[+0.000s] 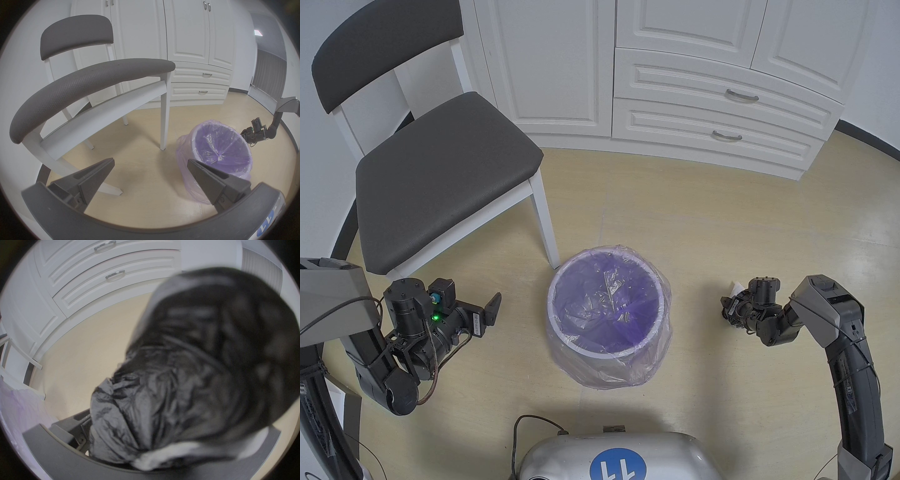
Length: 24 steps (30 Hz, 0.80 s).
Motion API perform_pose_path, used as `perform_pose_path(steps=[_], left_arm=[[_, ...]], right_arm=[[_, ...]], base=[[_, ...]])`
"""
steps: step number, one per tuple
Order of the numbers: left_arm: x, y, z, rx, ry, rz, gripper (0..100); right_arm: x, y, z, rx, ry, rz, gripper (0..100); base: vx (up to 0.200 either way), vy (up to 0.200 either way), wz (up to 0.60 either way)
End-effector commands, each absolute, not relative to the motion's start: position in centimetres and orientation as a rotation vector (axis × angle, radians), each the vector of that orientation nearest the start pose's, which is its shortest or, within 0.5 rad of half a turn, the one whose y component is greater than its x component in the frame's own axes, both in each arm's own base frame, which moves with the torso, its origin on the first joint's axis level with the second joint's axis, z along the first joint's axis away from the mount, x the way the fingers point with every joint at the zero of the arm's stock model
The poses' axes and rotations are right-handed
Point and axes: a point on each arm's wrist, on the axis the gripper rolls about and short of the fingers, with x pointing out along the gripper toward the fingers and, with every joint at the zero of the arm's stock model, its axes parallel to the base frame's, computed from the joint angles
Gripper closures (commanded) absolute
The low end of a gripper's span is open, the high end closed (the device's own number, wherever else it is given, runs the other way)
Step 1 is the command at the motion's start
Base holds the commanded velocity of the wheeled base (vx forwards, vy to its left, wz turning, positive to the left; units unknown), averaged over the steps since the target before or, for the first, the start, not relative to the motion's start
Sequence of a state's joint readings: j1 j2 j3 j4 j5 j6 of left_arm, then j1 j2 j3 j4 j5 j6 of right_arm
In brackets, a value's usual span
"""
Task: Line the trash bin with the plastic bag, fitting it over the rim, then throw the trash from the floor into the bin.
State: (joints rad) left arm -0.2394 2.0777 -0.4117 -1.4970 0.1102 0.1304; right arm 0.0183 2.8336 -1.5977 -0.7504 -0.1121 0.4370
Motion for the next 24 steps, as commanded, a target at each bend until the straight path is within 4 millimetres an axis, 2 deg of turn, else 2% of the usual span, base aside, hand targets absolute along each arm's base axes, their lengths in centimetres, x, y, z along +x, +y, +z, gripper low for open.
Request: perform_pose_path(steps=[1, 12, 15, 16, 17, 18, 19, 24], left_arm=[[29.7, -7.0, 6.2, 0.161, 0.167, -0.14, 0], [29.6, -6.9, 6.5, 0.159, 0.155, -0.136, 0], [29.5, -6.8, 7.0, 0.158, 0.141, -0.134, 0], [29.5, -6.8, 7.0, 0.158, 0.141, -0.134, 0], [29.3, -6.8, 7.6, 0.155, 0.128, -0.133, 0], [29.3, -6.8, 7.6, 0.155, 0.128, -0.133, 0], [29.1, -6.7, 8.0, 0.155, 0.119, -0.132, 0], [28.6, -6.5, 8.9, 0.153, 0.097, -0.13, 0]], right_arm=[[50.5, 0.7, -9.8, 0.397, 0.457, -0.196, 100], [50.0, 0.7, -9.4, 0.391, 0.463, -0.198, 100], [48.9, 0.8, -7.4, 0.377, 0.478, -0.181, 100], [48.8, 0.8, -7.2, 0.375, 0.478, -0.181, 100], [47.9, 1.0, -5.8, 0.347, 0.494, -0.159, 100], [47.8, 1.0, -5.7, 0.344, 0.495, -0.159, 100], [46.8, 1.2, -4.3, 0.295, 0.515, -0.13, 100], [43.7, 1.5, -0.2, 0.156, 0.53, -0.08, 100]], base=[[0.0, 0.0, 0.0], [0.0, 0.0, 0.0], [0.0, 0.0, 0.0], [0.0, 0.0, 0.0], [0.0, 0.0, 0.0], [0.0, 0.0, 0.0], [0.0, 0.0, 0.0], [0.0, 0.0, 0.0]])
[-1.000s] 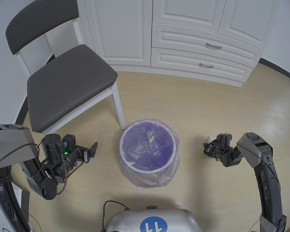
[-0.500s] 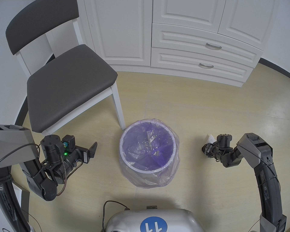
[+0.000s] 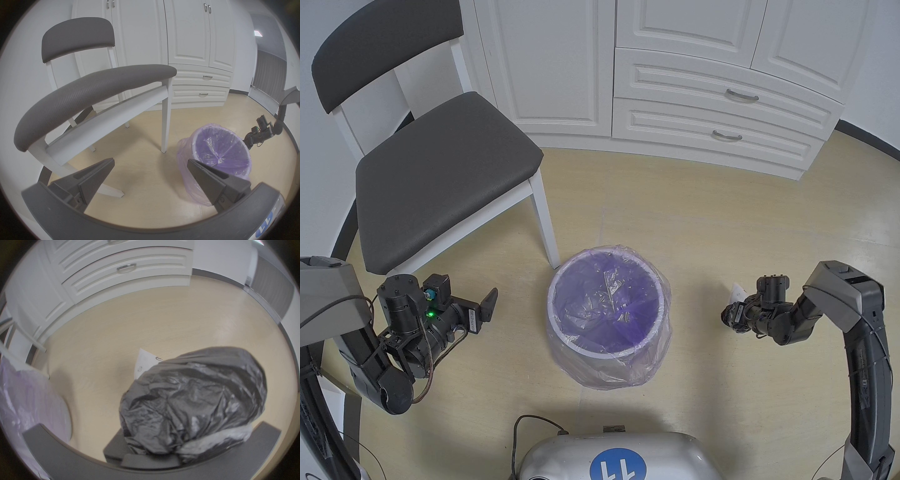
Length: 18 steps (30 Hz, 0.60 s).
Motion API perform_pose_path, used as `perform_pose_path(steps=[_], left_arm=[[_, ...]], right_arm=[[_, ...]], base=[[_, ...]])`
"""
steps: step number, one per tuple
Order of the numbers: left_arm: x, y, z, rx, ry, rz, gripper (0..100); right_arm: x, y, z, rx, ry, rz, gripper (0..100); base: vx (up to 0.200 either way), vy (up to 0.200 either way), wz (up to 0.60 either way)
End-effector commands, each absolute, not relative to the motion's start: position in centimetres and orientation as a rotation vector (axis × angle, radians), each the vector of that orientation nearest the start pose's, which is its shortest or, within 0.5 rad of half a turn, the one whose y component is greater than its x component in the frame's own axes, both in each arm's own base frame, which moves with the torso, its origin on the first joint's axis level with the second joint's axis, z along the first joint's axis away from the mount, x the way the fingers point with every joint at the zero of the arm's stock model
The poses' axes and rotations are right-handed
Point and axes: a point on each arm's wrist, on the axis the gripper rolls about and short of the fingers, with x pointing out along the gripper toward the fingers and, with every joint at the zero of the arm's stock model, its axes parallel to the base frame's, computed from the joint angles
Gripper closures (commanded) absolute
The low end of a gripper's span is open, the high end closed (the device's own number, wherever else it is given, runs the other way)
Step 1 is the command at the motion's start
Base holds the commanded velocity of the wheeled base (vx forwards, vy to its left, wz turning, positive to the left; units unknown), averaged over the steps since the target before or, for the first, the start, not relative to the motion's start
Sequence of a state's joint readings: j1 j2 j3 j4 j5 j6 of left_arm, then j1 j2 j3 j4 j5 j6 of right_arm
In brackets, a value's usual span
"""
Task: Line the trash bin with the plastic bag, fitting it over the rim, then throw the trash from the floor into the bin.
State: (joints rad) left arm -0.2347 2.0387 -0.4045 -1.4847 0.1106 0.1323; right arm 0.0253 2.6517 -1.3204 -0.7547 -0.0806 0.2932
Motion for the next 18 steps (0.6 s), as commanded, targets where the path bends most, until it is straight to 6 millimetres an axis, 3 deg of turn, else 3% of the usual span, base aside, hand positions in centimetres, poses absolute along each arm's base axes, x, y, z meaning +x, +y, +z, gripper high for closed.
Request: perform_pose_path(steps=[1, 8, 13, 18], left_arm=[[28.6, -6.5, 9.0, 0.153, 0.097, -0.13, 0], [28.1, -6.5, 10.0, 0.153, 0.094, -0.128, 0], [27.6, -6.5, 10.8, 0.153, 0.094, -0.132, 0], [27.2, -6.4, 11.6, 0.149, 0.069, -0.129, 0]], right_arm=[[43.1, 1.6, 0.6, 0.14, 0.528, -0.071, 100], [37.8, 2.7, 8.2, 0.038, 0.448, -0.007, 100], [34.0, 4.7, 10.8, -0.028, 0.414, 0.069, 100], [31.3, 5.4, 12.8, -0.089, 0.368, 0.111, 100]], base=[[0.0, 0.0, 0.0], [0.0, 0.0, 0.0], [0.0, 0.0, 0.0], [0.0, 0.0, 0.0]])
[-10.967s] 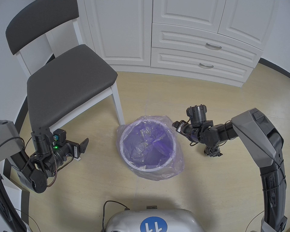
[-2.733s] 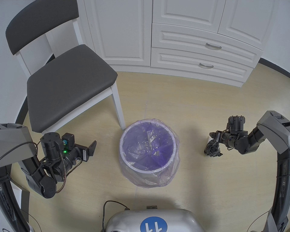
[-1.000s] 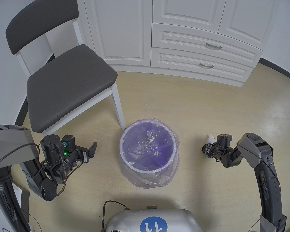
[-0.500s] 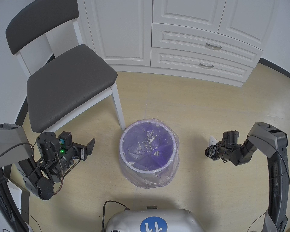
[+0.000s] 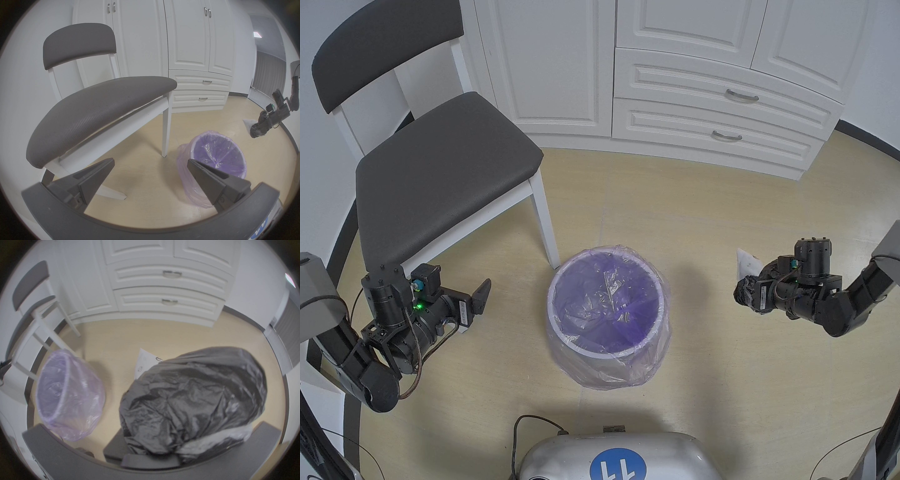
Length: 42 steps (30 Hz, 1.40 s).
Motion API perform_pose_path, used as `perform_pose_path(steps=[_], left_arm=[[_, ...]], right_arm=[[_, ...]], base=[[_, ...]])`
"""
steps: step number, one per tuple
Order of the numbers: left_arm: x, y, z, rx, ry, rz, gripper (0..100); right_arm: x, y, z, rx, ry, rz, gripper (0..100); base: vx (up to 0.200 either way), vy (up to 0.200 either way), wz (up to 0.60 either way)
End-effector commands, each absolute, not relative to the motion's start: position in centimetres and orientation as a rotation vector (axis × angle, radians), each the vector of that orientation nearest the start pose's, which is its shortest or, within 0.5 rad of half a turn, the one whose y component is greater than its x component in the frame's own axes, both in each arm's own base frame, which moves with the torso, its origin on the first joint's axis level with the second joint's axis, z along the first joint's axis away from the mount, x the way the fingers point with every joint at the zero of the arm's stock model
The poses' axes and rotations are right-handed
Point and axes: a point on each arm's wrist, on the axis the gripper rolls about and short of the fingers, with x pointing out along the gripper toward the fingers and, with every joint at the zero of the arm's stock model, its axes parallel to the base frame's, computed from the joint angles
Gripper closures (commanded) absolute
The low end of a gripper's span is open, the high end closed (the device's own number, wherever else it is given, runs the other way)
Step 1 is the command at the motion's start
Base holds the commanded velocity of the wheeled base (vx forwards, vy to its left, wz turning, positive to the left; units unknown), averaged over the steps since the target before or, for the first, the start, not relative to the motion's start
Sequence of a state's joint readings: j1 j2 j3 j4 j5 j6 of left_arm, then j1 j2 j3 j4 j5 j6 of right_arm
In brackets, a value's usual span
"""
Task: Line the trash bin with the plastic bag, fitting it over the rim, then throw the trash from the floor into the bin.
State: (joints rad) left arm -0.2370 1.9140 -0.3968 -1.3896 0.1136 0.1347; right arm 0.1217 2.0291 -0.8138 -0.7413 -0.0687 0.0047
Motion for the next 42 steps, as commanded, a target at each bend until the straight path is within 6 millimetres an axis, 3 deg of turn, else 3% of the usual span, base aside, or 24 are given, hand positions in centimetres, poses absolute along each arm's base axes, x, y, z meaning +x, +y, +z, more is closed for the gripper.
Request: perform_pose_path(steps=[1, 2, 3, 8, 16, 21, 32, 38, 42], left_arm=[[27.2, -6.4, 11.6, 0.149, 0.069, -0.129, 0], [27.2, -6.4, 11.6, 0.149, 0.069, -0.129, 0], [26.6, -6.2, 12.2, 0.149, 0.07, -0.129, 0], [25.4, -5.9, 13.6, 0.152, 0.088, -0.131, 0], [23.7, -5.6, 15.5, 0.15, 0.074, -0.133, 0], [22.2, -5.0, 17.3, 0.154, 0.101, -0.124, 0], [21.1, -3.7, 19.2, 0.146, 0.135, -0.085, 0], [21.5, -2.7, 19.1, 0.146, 0.146, -0.04, 0], [21.6, -2.5, 19.3, 0.146, 0.137, -0.03, 0]], right_arm=[[31.3, 5.4, 12.8, -0.089, 0.368, 0.111, 100], [31.3, 5.4, 12.8, -0.089, 0.368, 0.111, 100], [29.6, 6.1, 14.0, -0.102, 0.337, 0.141, 100], [27.9, 8.4, 14.6, -0.112, 0.316, 0.223, 100], [27.3, 12.6, 13.5, -0.103, 0.287, 0.298, 100], [27.0, 16.4, 12.4, -0.089, 0.191, 0.311, 100], [25.1, 19.8, 12.1, -0.115, 0.149, 0.333, 100], [25.2, 20.9, 11.1, -0.258, 0.146, 0.339, 100], [27.3, 22.4, 10.2, -0.425, 0.109, 0.337, 100]], base=[[0.0, 0.0, 0.0], [0.0, 0.0, 0.0], [0.0, 0.0, 0.0], [0.0, 0.0, 0.0], [0.0, 0.0, 0.0], [0.0, 0.0, 0.0], [0.0, 0.0, 0.0], [0.0, 0.0, 0.0], [0.0, 0.0, 0.0]])
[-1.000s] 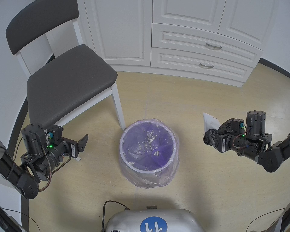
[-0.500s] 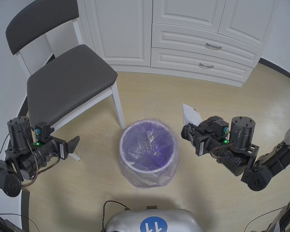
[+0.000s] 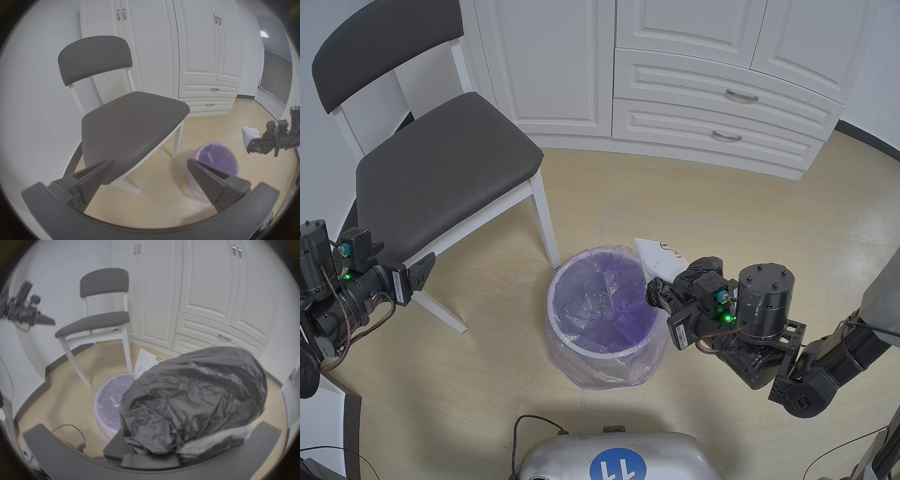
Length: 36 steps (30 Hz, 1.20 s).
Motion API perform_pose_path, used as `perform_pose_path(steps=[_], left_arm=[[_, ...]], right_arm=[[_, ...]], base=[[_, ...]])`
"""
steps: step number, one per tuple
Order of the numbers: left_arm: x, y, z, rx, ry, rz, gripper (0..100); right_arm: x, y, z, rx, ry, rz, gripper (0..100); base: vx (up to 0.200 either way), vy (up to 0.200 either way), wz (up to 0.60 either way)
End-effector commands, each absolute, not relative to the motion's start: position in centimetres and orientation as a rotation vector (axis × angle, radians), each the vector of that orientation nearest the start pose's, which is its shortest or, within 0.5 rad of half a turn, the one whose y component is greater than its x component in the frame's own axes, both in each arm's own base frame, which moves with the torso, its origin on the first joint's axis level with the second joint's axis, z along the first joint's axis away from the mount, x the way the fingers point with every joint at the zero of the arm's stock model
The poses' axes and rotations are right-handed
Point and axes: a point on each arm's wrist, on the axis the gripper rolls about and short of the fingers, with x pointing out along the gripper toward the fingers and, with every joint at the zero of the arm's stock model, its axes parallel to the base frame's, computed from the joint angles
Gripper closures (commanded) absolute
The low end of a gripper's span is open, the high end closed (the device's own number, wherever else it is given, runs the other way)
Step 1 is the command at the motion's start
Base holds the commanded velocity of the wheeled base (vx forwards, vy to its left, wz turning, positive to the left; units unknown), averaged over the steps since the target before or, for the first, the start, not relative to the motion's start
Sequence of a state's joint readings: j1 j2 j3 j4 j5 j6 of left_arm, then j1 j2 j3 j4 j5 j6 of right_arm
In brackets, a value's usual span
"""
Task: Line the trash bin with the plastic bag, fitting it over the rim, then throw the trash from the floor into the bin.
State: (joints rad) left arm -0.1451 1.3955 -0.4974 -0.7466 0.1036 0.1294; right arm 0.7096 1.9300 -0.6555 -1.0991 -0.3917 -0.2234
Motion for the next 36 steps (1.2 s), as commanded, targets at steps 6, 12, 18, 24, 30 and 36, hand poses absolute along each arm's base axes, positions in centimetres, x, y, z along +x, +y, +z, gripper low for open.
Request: perform_pose_path(steps=[6, 12, 18, 24, 30, 36], left_arm=[[21.4, -2.3, 19.6, 0.144, 0.124, -0.027, 0], [21.3, -2.3, 19.8, 0.146, 0.114, -0.028, 0], [21.0, -1.9, 20.2, 0.145, 0.097, -0.011, 0], [19.7, -1.8, 21.3, 0.137, 0.045, -0.061, 0], [18.5, -0.8, 22.4, 0.134, 0.014, -0.059, 0], [17.4, -0.7, 23.0, 0.133, -0.019, -0.079, 0]], right_arm=[[28.6, 22.9, 9.7, -0.738, 0.025, 0.347, 100], [31.6, 24.6, 9.7, -0.945, -0.064, 0.311, 100], [33.5, 25.1, 10.5, -1.285, -0.155, 0.264, 100], [33.4, 25.6, 8.8, -1.488, -0.135, 0.312, 100], [33.6, 27.0, 7.3, -1.55, -0.075, 0.405, 100], [33.8, 27.7, 7.8, -1.576, -0.047, 0.477, 100]], base=[[0.0, 0.0, 0.0], [0.0, 0.0, 0.0], [0.0, 0.0, 0.0], [0.0, 0.0, 0.0], [0.0, 0.0, 0.0], [0.0, 0.0, 0.0]])
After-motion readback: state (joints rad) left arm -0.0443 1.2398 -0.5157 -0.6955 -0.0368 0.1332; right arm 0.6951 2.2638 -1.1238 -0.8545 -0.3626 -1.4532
